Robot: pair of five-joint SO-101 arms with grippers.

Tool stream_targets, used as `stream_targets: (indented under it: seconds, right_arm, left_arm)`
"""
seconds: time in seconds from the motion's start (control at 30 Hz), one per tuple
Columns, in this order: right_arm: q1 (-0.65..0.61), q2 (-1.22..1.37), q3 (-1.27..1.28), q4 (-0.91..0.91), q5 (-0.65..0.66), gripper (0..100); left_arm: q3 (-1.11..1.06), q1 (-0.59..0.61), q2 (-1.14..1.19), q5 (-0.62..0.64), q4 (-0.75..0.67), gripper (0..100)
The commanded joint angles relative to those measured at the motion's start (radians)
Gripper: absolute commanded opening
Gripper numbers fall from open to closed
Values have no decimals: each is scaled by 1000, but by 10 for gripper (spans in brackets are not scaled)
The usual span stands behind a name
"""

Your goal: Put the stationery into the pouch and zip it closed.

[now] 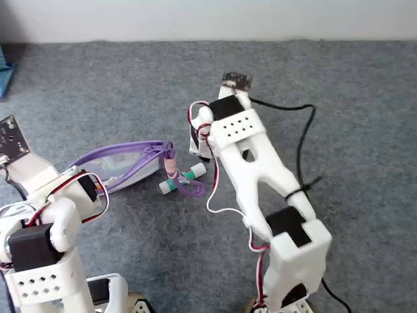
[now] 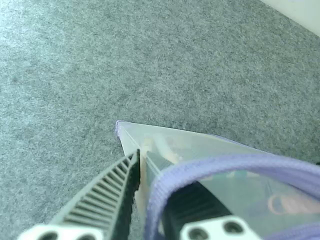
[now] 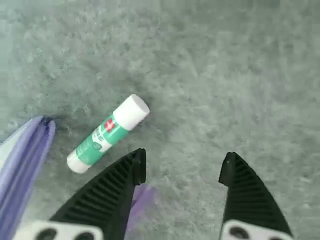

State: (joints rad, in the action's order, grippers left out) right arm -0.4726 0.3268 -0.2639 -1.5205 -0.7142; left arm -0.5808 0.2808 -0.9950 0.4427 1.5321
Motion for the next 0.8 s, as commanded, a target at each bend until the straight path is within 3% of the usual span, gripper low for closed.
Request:
stream_targets:
  seconds: [0.0,0.3,0.77]
  right_arm:
    - [-31,62,-95,-2,-43,246]
    - [-87,249,-319,-10,-110,246]
    - [-125,414,-362,74,-127,244]
  left_arm:
    - [-12,6,18,11,-17,12]
    - [-2,161,17,-21,6,12]
    - [47,163,17,-35,37,12]
